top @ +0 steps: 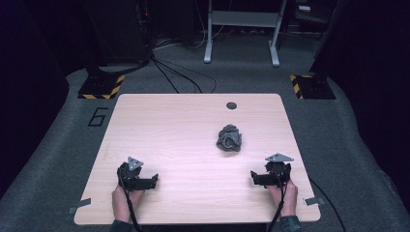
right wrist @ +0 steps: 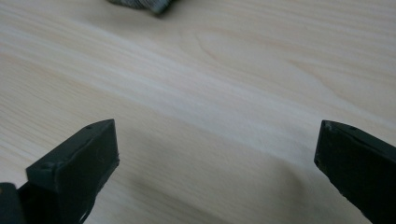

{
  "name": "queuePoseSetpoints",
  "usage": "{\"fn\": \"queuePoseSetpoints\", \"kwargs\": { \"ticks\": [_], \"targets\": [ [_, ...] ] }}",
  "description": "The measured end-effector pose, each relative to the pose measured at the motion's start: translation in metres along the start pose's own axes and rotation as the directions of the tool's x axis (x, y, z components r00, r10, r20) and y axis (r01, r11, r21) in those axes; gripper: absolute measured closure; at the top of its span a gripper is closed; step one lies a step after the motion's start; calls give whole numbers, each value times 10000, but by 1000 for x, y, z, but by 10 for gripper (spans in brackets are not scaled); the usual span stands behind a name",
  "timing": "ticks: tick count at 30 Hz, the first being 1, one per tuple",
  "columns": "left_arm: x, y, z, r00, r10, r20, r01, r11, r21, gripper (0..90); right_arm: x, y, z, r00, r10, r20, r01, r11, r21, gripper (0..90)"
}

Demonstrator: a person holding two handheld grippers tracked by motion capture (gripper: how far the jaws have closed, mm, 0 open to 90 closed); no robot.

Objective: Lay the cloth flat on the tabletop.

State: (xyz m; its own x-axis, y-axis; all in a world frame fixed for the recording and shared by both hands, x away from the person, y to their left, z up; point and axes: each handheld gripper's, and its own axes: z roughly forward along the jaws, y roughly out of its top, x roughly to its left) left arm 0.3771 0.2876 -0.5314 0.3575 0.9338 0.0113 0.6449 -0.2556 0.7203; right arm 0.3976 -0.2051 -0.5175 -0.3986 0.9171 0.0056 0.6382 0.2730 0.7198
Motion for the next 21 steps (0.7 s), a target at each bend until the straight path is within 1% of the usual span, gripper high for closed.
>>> {"fn": "queuePoseSetpoints", "kwargs": {
  "ticks": [1,2,3,4,5,6,7,10,11,13,16,17,18,20,21],
  "targets": [
    [0,0,0,10000,2,0,-2,10000,2,3,1,4,-1,9999,14,-169,-15,10000,-38,0],
    [0,0,0,10000,8,-10,-8,10000,5,3,2,10,-1,9998,32,-215,-34,10000,-56,0],
    [0,0,0,10000,2,-2,-2,10000,0,4,4,15,-2,9996,-129,-261,128,9999,-27,0],
    [0,0,0,10000,3,-11,-3,10000,-1,3,6,20,-2,9995,-160,-259,155,9997,-195,0],
    [0,0,0,10000,2,0,-2,10000,0,4,7,26,-3,9988,-329,-366,324,9994,-118,0],
    [0,0,0,10000,2,0,-2,10000,0,4,7,26,-3,9988,-329,-366,324,9994,-118,0],
    [0,0,0,10000,10,-5,-10,10000,-2,4,10,38,-3,9974,-471,-544,462,9988,-188,0],
    [0,0,0,10000,1,18,-1,10000,-12,4,14,54,-1,9948,-688,-757,671,9974,-247,0],
    [0,0,0,10000,1,19,-1,10000,-8,4,16,60,-1,9945,-649,-824,628,9976,-281,0],
    [0,0,0,10000,7,22,-7,10000,-11,4,17,69,2,9938,-787,-784,760,9964,-370,0],
    [0,0,0,10000,33,31,-33,10000,7,4,19,81,8,9922,-775,-972,740,9965,-390,0],
    [0,0,0,10000,29,31,-29,10000,-1,4,19,85,10,9913,-833,-1023,801,9962,-356,0],
    [0,0,0,10000,32,31,-32,10000,6,4,21,88,11,9912,-741,-1097,705,9969,-359,0],
    [0,0,0,10000,33,32,-33,10000,4,4,23,95,16,9903,-823,-1124,788,9963,-352,0],
    [0,0,0,10000,37,31,-37,10000,6,4,23,98,19,9890,-960,-1123,923,9950,-374,0]
  ]
}}
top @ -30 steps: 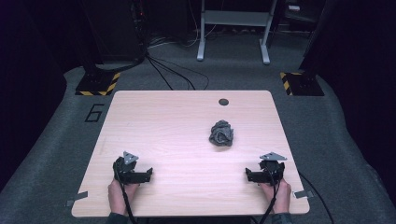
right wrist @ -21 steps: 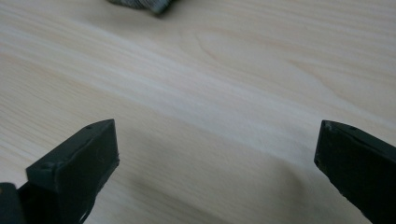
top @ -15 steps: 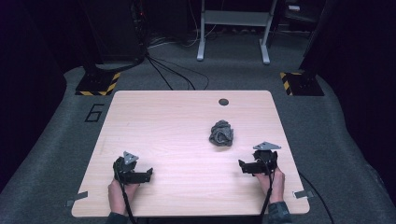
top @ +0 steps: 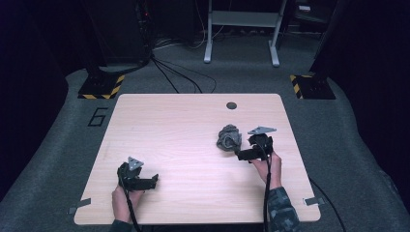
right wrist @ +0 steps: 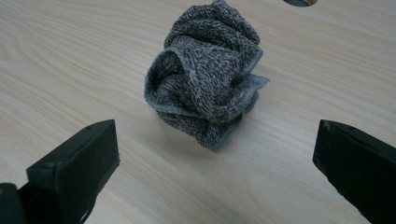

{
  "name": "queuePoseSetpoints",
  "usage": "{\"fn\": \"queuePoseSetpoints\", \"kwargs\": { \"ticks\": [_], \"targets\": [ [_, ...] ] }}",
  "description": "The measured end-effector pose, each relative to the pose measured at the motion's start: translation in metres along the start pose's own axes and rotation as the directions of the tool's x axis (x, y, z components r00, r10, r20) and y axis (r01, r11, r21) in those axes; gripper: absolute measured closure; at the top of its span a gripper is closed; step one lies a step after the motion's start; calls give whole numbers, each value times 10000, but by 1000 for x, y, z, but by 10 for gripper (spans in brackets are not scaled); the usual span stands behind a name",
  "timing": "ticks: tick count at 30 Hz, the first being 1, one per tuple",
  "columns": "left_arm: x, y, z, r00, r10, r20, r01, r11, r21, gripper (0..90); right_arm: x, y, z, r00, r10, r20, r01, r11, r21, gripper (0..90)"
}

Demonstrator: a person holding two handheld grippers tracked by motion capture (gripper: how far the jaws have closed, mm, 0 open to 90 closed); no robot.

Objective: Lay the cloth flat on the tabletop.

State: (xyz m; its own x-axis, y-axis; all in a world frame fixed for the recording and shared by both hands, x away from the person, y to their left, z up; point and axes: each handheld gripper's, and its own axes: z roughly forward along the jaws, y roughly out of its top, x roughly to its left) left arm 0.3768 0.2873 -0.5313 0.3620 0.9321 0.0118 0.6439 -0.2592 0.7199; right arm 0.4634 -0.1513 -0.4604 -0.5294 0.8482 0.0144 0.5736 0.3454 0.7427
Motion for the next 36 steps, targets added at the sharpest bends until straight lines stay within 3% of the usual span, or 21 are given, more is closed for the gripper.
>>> {"fn": "queuePoseSetpoints", "kwargs": {
  "ticks": [16,19,30,36],
  "targets": [
    [0,0,0,10000,9,7,-9,10000,-2,4,3,32,48,9994,284,-203,-270,9973,678,38],
    [0,0,0,10000,44,16,-44,10000,4,4,5,34,56,9996,200,-196,-187,9976,670,81],
    [0,0,0,10000,10,2,-10,10000,2,4,2,22,84,9993,280,-262,-234,9866,1617,294],
    [0,0,0,10000,11,2,-11,10000,5,4,8,16,85,9998,-124,185,98,9907,1358,457]
  ]
}}
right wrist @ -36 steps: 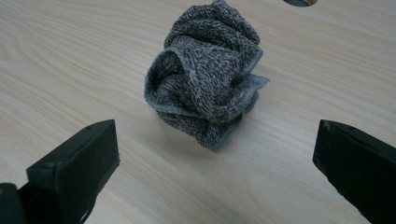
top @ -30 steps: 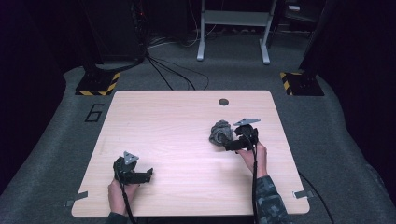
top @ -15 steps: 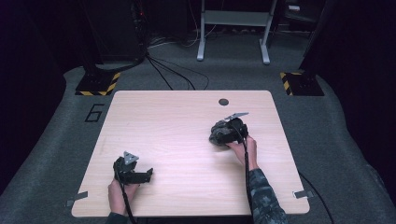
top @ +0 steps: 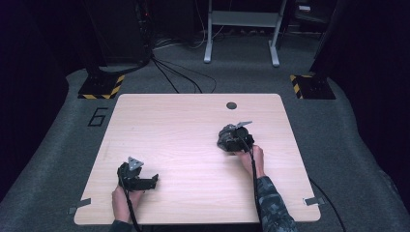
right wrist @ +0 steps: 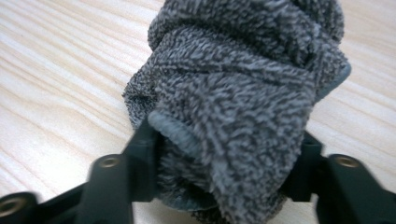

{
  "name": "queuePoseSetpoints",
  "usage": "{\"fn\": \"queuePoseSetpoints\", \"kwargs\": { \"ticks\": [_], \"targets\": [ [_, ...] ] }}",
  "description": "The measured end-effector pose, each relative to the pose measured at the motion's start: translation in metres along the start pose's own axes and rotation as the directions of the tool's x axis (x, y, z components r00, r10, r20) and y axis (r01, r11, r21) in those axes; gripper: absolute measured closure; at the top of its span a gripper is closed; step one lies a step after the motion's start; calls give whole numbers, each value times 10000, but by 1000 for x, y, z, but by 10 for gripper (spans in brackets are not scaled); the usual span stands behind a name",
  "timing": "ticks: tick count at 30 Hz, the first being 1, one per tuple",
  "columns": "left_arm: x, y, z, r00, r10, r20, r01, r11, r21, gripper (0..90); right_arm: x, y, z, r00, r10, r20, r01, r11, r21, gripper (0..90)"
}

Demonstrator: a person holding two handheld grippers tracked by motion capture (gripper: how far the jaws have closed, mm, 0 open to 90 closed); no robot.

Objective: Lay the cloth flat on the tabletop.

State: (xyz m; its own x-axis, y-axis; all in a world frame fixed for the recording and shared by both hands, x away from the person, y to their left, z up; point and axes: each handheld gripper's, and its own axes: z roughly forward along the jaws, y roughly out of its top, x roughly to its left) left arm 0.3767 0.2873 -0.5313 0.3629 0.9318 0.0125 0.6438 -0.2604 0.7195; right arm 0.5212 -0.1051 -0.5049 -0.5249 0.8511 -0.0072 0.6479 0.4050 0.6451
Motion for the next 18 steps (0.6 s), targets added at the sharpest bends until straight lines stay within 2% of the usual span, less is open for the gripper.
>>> {"fn": "queuePoseSetpoints", "kwargs": {
  "ticks": [4,10,18],
  "targets": [
    [0,0,0,10000,-2,-1,2,10000,-2,4,-3,-1,-2,10000,-79,-50,78,9999,-142,532],
    [0,0,0,10000,-3,-12,3,10000,-7,4,-7,-2,-10,9980,412,-472,-436,9978,-499,571],
    [0,0,0,10000,-9,-1,9,10000,-8,5,4,5,-38,9982,64,-603,-127,9944,-1050,570]
  ]
}}
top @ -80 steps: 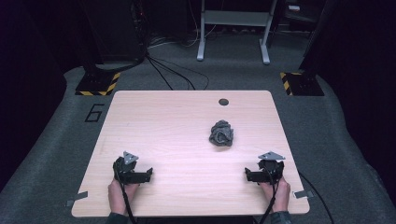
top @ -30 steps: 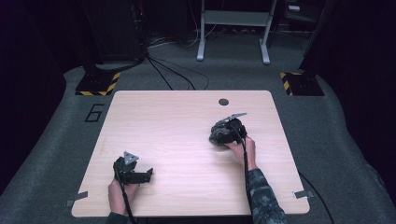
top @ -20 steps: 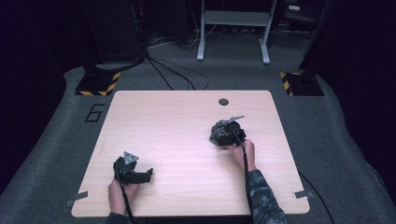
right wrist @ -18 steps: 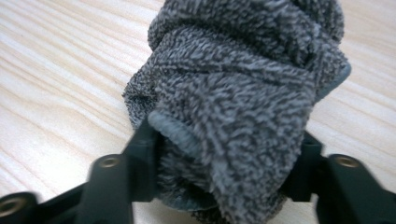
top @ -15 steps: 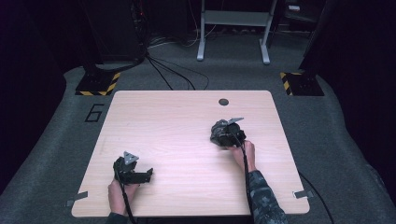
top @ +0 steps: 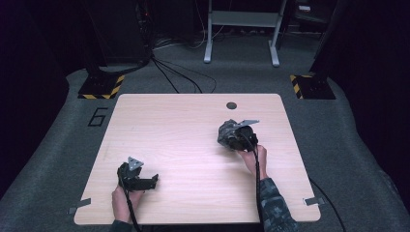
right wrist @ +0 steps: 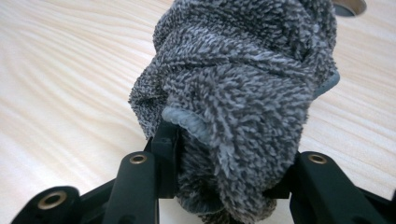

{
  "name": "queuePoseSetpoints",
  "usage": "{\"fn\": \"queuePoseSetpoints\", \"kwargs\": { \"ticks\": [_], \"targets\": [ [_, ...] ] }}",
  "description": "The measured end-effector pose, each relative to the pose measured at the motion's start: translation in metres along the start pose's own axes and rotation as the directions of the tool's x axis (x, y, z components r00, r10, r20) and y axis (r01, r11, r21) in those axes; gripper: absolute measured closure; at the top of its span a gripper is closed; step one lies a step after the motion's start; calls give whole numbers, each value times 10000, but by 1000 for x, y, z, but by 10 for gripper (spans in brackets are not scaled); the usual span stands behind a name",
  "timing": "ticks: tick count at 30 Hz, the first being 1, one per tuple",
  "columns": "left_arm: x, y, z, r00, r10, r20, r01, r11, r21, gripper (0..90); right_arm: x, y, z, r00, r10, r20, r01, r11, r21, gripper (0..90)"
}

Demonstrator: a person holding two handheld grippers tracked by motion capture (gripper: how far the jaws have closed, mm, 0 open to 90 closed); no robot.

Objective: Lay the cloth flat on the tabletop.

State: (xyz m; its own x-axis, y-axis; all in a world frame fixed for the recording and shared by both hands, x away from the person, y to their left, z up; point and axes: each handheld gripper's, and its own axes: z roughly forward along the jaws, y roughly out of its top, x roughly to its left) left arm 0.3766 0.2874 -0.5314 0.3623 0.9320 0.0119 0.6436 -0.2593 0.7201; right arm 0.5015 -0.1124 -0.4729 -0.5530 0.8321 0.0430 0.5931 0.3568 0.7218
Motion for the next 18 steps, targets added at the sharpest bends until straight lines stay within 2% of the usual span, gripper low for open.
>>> {"fn": "queuePoseSetpoints", "kwargs": {
  "ticks": [5,6,8,10,11,12,17,18],
  "targets": [
    [0,0,0,10000,5,-2,-5,10000,-2,5,18,2,-18,9987,-475,-199,468,9984,-319,569],
    [0,0,0,10000,0,-11,0,10000,-5,5,20,2,-22,9971,-721,-239,713,9968,-364,568],
    [0,0,0,10000,3,-4,-3,10000,-6,5,29,2,-28,9971,-721,-253,709,9964,-474,567],
    [0,0,0,10000,2,-7,-2,10000,-8,5,36,1,-34,9941,-1018,-370,995,9932,-609,566],
    [0,0,0,10000,2,-7,-2,10000,-8,5,36,1,-34,9941,-1018,-370,995,9932,-609,566],
    [0,0,0,10000,4,-9,-4,10000,24,5,42,0,-38,9919,-1208,-390,1178,9905,-713,566],
    [0,0,0,10000,8,-9,-8,10000,27,5,55,-4,-45,9896,-1347,-499,1291,9863,-1027,566],
    [0,0,0,10000,9,-25,-9,10000,29,5,61,-7,-48,9886,-1397,-556,1317,9831,-1275,566]
  ]
}}
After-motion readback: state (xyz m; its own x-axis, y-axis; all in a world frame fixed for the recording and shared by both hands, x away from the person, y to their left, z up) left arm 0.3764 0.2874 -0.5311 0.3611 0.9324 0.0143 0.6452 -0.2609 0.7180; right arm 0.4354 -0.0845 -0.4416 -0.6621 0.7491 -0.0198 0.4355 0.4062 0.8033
